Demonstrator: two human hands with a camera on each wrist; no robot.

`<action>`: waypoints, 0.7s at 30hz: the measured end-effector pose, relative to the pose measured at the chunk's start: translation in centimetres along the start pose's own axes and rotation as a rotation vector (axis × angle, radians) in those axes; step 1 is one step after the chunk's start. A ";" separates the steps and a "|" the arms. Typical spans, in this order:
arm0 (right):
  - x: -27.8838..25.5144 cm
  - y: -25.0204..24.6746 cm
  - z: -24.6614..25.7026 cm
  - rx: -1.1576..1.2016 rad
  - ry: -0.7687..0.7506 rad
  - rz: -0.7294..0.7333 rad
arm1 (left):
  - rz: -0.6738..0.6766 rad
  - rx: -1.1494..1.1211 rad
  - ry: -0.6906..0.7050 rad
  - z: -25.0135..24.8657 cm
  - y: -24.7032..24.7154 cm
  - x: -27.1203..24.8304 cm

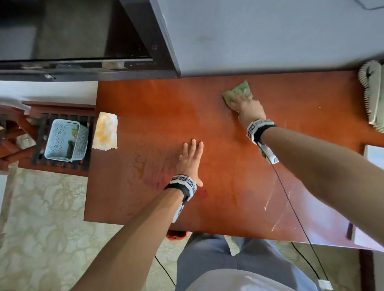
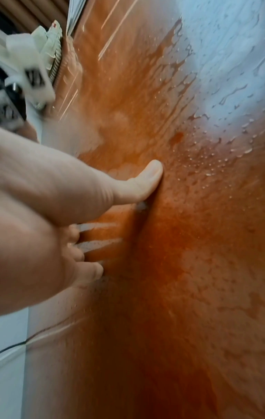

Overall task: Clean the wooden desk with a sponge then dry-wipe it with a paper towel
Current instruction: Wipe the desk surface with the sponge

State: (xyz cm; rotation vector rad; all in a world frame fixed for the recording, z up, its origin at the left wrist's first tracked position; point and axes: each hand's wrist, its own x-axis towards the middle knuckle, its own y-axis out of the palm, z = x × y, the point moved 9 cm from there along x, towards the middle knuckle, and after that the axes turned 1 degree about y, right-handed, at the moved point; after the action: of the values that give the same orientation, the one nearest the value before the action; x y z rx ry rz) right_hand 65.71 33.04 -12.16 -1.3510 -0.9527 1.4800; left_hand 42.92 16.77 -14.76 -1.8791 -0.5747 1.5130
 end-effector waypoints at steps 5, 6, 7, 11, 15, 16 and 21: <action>-13.8 3.1 0.9 -0.118 -0.260 0.166 | -0.044 0.148 -0.067 -0.7 -1.5 -1.2; -16.6 4.1 0.9 -0.103 -0.309 0.173 | -0.067 0.168 -0.077 -1.1 -1.7 -1.7; -19.1 5.4 0.8 -0.089 -0.353 0.178 | -0.096 0.188 -0.078 -1.7 -1.8 -2.2; -28.1 10.1 0.6 -0.101 -0.533 0.217 | -0.133 0.195 -0.017 -5.2 -0.2 -4.5; -35.2 11.5 0.0 -0.090 -0.673 0.167 | -0.054 0.172 0.024 -8.1 2.6 -6.1; -36.6 12.0 -0.4 -0.099 -0.691 0.188 | -0.042 0.170 0.027 -8.6 3.0 -6.2; -40.9 14.8 -2.1 -0.049 -0.669 0.338 | -0.021 0.149 0.034 -10.5 2.4 -4.7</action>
State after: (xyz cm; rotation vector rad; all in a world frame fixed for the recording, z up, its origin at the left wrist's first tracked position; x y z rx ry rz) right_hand 66.53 -10.48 -13.78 -1.0927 -1.2099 2.2588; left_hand 51.79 9.60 -11.97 -1.7758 -0.4516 1.4659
